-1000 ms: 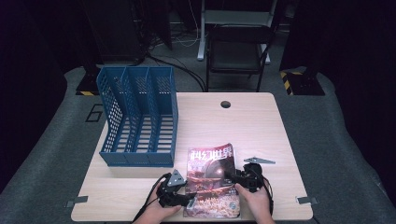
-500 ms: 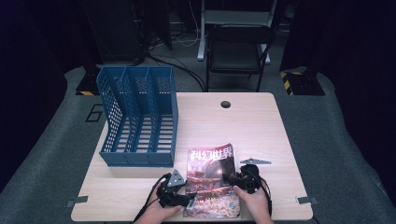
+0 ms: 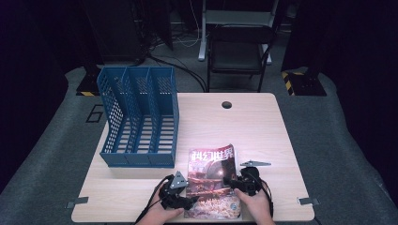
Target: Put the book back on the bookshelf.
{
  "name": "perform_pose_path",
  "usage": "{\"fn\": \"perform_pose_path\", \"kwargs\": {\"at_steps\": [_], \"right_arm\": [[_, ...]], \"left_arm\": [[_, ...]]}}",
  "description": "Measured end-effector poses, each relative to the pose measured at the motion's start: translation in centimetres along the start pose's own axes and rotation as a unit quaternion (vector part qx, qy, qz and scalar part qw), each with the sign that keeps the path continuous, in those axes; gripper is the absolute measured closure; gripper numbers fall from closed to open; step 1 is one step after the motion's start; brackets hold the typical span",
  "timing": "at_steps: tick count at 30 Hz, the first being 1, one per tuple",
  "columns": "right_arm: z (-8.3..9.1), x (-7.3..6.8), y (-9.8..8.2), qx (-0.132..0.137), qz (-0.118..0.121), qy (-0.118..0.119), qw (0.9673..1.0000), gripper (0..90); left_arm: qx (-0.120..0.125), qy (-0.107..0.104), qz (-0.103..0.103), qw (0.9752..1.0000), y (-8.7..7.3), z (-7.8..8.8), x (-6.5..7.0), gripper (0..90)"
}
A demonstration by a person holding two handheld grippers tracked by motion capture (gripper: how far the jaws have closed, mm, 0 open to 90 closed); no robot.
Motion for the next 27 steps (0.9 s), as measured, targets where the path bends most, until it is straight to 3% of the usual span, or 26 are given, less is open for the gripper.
{"fn": "perform_pose_path", "kwargs": {"at_steps": [6, 9, 12, 27], "right_arm": [[0.04, -0.11, 0.03, -0.001, 0.006, -0.008, 0.9999, 69.1], [0.1, -0.09, 0.06, 0.004, 0.009, -0.004, 0.9999, 72.4], [0.2, -0.06, 0.08, 0.008, 0.011, 0.001, 0.9999, 75.3], [0.53, -0.35, 0.12, 0.015, 0.011, 0.01, 0.9998, 81.6]], "left_arm": [[0.006, 0.008, 0.0, 1.0, 0.04, -0.15, 0.06, 26.4], [0.003, 0.008, -0.006, 1.0, 0.06, -0.15, -0.07, 26.0], [-0.002, -0.001, 0.001, 1.0, 0.13, -0.1, -0.12, 25.7], [0.006, 0.005, 0.005, 1.0, 0.21, -0.27, -0.17, 25.7]]}}
Point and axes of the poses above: each handheld gripper's, and its own axes: z roughly backward along the jaws, y roughly out of its top, x roughly to its right, the point moved 2 cm from there along -z, roughly forward along the jaws, and after that the axes turned 7 degrees about -y, right-handed, at the moved point
